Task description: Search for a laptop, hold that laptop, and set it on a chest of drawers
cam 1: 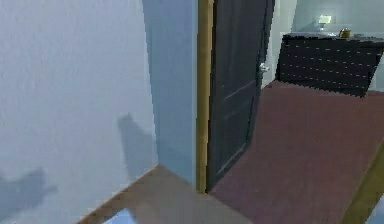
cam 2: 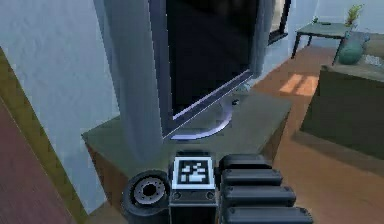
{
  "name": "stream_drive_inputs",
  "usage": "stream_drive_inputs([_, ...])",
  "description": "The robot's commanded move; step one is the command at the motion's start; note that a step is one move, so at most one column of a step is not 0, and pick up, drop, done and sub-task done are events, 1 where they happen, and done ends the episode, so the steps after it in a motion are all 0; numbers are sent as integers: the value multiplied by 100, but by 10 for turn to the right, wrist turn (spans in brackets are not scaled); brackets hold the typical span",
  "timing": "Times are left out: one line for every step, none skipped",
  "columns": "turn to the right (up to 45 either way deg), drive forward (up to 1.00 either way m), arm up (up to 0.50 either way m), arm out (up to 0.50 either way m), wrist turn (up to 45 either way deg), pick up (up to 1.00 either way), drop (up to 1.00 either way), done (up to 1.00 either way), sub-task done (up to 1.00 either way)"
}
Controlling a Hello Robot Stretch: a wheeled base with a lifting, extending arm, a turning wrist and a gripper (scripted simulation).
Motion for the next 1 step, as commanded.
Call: stream_drive_inputs([240, 0, 0, 0, 0, 0, 0, 0, 0])
